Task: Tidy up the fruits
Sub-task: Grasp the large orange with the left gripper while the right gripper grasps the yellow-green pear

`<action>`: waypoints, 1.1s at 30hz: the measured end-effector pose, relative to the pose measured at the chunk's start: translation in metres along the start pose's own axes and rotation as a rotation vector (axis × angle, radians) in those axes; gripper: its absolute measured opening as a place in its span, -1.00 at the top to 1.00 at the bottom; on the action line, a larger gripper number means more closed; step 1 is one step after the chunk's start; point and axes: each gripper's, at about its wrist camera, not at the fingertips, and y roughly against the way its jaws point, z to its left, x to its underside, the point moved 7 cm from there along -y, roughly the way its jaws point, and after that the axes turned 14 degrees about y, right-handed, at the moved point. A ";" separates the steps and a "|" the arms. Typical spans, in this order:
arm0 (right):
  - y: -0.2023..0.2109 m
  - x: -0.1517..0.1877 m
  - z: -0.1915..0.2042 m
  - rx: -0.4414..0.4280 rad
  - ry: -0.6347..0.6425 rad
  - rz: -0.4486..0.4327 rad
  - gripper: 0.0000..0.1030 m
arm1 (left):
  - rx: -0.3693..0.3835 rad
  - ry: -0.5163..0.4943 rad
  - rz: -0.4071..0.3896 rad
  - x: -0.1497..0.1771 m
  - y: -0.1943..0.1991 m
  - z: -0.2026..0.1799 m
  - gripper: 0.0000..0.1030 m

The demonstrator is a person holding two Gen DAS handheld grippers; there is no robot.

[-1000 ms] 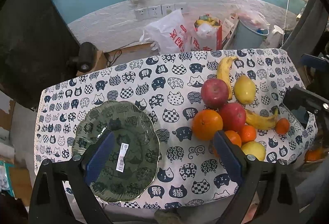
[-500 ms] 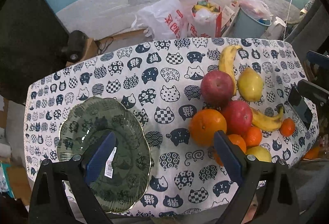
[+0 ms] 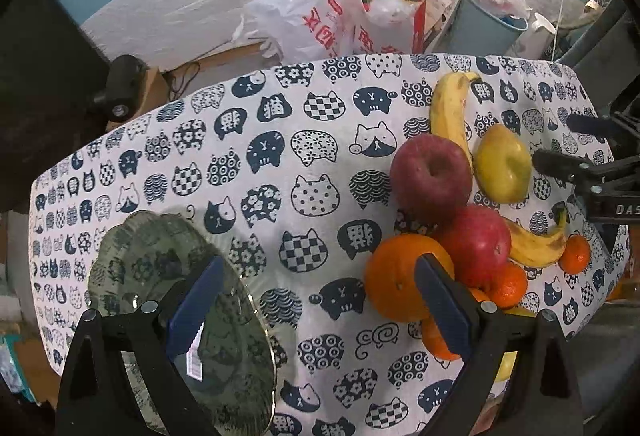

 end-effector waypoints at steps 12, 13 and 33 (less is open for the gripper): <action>-0.046 0.005 -0.003 -0.046 -0.037 0.099 -0.86 | 0.032 -0.004 0.075 -0.002 -0.030 -0.008 -0.88; -0.050 0.006 -0.002 -0.052 -0.037 0.105 -0.85 | 0.043 -0.002 0.086 -0.001 -0.032 -0.009 -0.88; -0.079 0.006 0.006 -0.069 0.003 0.142 -0.34 | 0.143 -0.069 0.155 0.024 -0.034 -0.032 -0.88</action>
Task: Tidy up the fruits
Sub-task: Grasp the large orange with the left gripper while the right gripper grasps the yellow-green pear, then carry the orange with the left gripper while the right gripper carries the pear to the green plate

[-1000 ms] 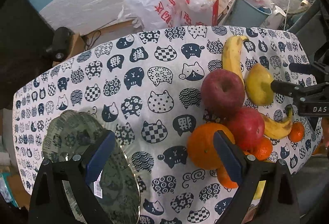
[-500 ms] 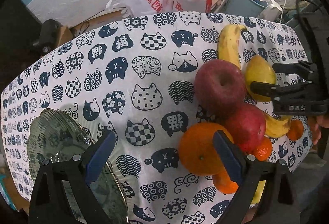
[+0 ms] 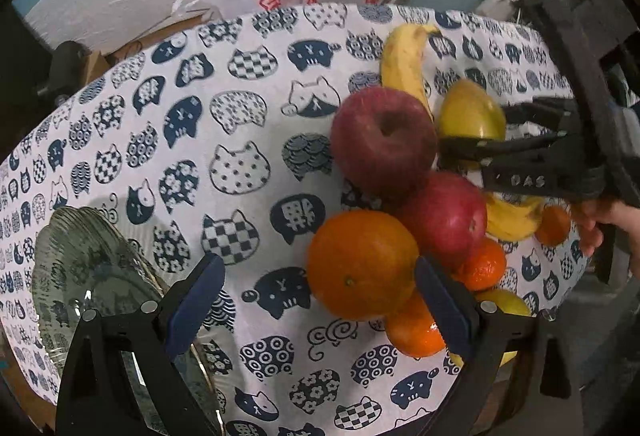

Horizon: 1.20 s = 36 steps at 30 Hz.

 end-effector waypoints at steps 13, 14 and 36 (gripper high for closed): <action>0.050 0.014 0.005 0.019 -0.032 -0.081 -0.34 | 0.100 0.020 0.094 0.008 -0.031 -0.013 -0.63; 0.052 0.016 0.005 0.015 -0.035 -0.085 -0.34 | 0.112 0.019 0.101 0.009 -0.033 -0.014 -0.59; 0.087 0.023 0.041 0.028 0.039 -0.152 -0.28 | 0.004 -0.053 -0.059 0.013 -0.009 -0.011 -0.36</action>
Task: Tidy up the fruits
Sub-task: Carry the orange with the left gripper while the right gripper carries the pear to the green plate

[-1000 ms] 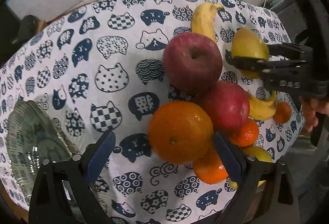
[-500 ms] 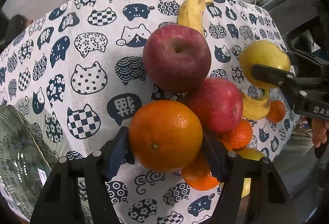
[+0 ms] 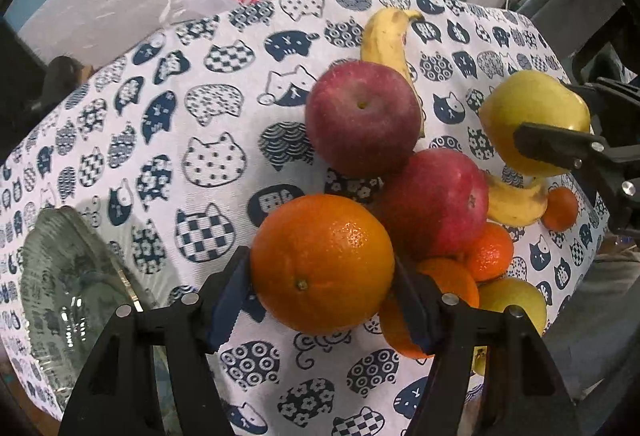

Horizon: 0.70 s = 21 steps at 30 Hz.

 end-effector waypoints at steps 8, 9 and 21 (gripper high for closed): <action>0.014 -0.009 0.014 -0.004 0.020 -0.037 -0.28 | -0.012 0.007 -0.072 0.000 0.032 0.003 -0.36; 0.017 -0.011 0.017 -0.006 0.024 -0.045 -0.28 | -0.012 0.009 -0.077 0.001 0.035 0.004 -0.36; 0.047 -0.040 0.070 -0.051 0.107 -0.126 -0.28 | -0.009 0.083 -0.135 0.015 0.079 0.036 -0.36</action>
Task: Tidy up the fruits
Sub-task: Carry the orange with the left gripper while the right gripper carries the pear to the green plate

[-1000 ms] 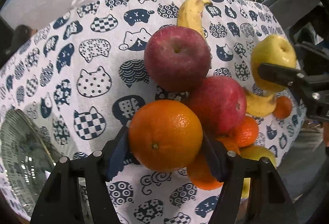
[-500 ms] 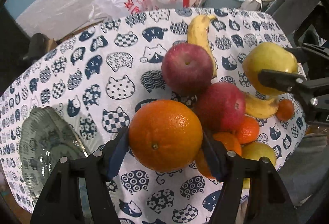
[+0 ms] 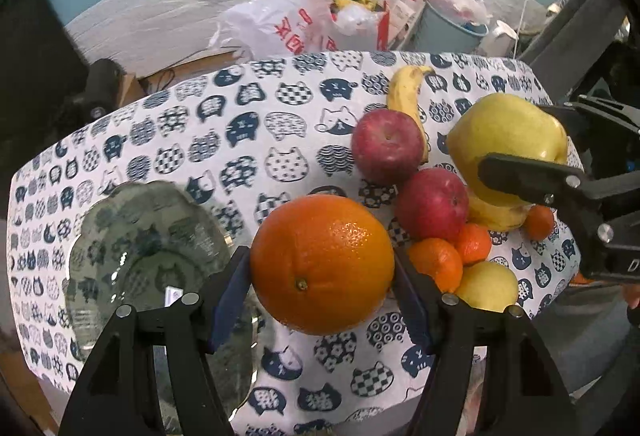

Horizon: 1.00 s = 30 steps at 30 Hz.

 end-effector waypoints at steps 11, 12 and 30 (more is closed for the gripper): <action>-0.001 -0.038 0.055 -0.051 0.090 -0.034 -0.28 | -0.010 0.087 -0.057 0.010 0.038 0.050 -0.36; -0.002 -0.041 0.060 -0.054 0.097 -0.034 -0.28 | -0.015 0.093 -0.062 0.011 0.040 0.055 -0.36; -0.043 -0.090 0.154 -0.155 0.215 -0.003 -0.28 | -0.074 0.253 -0.060 0.042 0.046 0.156 -0.36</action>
